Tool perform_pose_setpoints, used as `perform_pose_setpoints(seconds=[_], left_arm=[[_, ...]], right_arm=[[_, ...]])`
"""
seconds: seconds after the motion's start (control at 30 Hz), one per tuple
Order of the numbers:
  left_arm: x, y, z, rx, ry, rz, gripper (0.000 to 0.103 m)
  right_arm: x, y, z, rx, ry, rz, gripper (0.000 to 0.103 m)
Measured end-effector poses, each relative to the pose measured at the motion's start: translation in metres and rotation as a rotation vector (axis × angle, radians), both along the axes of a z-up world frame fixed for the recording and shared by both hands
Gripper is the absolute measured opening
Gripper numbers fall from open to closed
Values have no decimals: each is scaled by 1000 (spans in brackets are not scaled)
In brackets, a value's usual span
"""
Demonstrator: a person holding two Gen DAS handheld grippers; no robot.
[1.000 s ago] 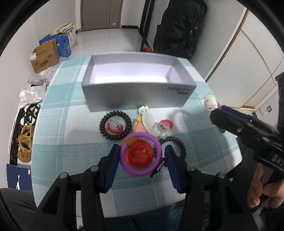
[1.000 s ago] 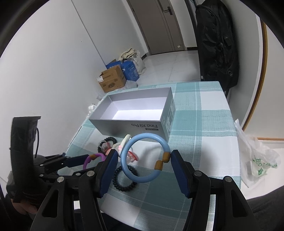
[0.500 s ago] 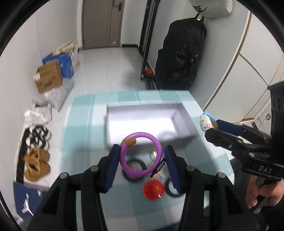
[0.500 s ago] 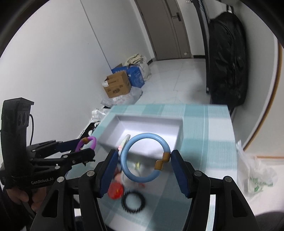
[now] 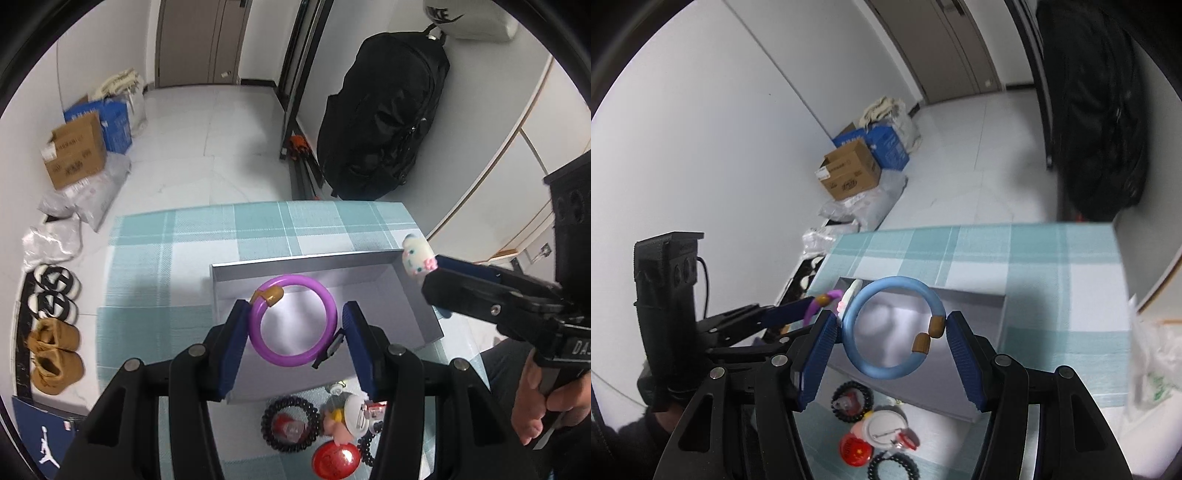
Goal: Organize jewelry
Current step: 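Carry both bangles into the silver box and open both tools, then lift both tools out of the box back toward the jewelry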
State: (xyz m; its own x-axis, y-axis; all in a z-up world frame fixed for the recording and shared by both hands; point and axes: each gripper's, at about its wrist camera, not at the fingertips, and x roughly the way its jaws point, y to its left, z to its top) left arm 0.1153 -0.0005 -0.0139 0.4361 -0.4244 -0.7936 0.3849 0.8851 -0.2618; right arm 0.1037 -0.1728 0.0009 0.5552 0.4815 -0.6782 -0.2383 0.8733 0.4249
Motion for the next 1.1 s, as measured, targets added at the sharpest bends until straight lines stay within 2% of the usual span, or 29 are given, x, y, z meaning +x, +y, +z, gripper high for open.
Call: perform_pose_setpoints(seconds=[0.23,0.57,0.63,0.77,0.87,0.9,0.97,1.0,1.03,1.1], left_arm=[[11,-3,-2,-54,39,-46,46],[18,-4,-8,-50,76,-51,47],[20,-5,-11,-60,98,-57,47],[26,-3,-16,-132,170,-87,48],[22,-2,-14,-121,148,-94,48],[19,-4,-12,-115,136,-95,49],[14,-4,-9,-110,103,-98,56],[11,-3,-8,-106,90,-94,66],[9,-4,-7,-98,83,-90,72],[7,-4,-7,-97,77,-86,73]], right_arm=[[19,4,-19,1,64,2,61],[28,6,-36,-15,109,-1,62],[28,6,-36,-26,101,-1,62],[24,3,-31,-36,79,-10,63],[16,-4,-25,-17,55,-38,63],[11,-8,-21,-9,35,-49,67],[4,-13,-13,-14,2,-62,72],[0,-14,-10,-22,-15,-62,73],[-3,-14,-6,-29,-34,-58,73],[-8,-15,-2,-34,-58,-62,75]])
